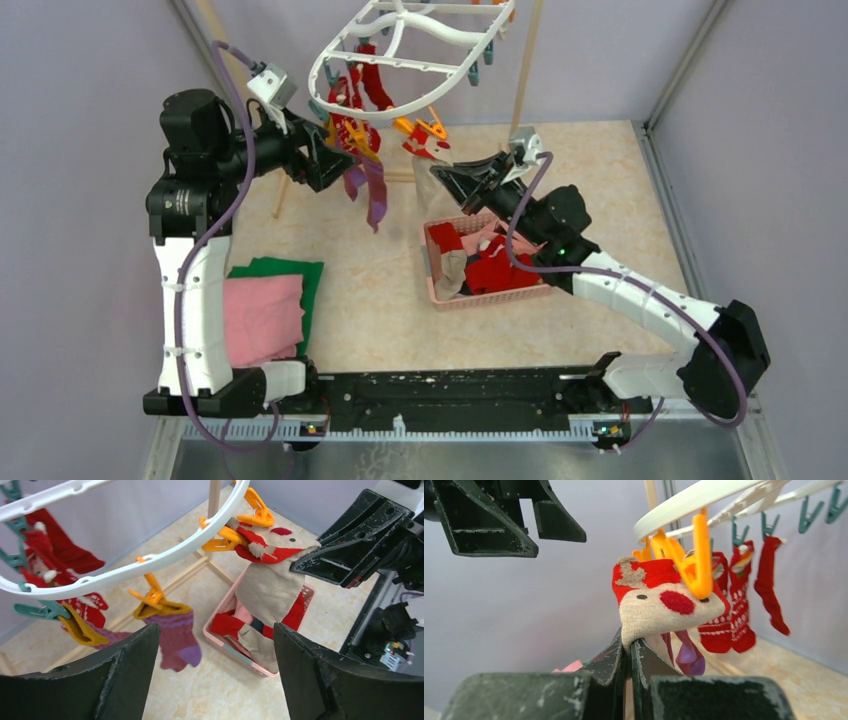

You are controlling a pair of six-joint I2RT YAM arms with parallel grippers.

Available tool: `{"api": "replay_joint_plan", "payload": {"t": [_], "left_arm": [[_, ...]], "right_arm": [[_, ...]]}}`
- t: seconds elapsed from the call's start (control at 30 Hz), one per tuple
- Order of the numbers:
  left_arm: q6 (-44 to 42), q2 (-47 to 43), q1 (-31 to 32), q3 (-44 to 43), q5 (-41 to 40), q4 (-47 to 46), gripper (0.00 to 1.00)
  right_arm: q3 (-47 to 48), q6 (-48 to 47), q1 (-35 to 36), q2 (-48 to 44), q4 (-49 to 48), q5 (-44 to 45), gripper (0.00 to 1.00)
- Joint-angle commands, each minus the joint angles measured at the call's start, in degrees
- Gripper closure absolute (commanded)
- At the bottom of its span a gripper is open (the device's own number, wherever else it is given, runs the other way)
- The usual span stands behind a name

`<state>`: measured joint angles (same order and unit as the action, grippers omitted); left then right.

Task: Remove the socks clipped to the hanger
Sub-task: Remove the sock from the hanger.

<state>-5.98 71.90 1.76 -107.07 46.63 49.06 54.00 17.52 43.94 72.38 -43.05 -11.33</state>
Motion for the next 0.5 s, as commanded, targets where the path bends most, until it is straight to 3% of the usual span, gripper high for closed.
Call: {"api": "replay_joint_plan", "payload": {"t": [0.0,0.2,0.47], "left_arm": [[2.2,-0.3,-0.2,0.7,5.0,0.5,0.1],[9.4,0.3,-0.1,3.6,11.4,-4.2,0.08],[11.2,-0.8,1.0,10.0,12.0,-8.8,0.08]], "right_arm": [[-1.5,2.5,-0.5,-2.7,5.7,-2.6,1.0],[-3.1,11.2,-0.3,2.1,-1.0,-8.6,1.0],[-1.4,16.4,0.8,6.3,-6.2,-14.0,1.0]]}}
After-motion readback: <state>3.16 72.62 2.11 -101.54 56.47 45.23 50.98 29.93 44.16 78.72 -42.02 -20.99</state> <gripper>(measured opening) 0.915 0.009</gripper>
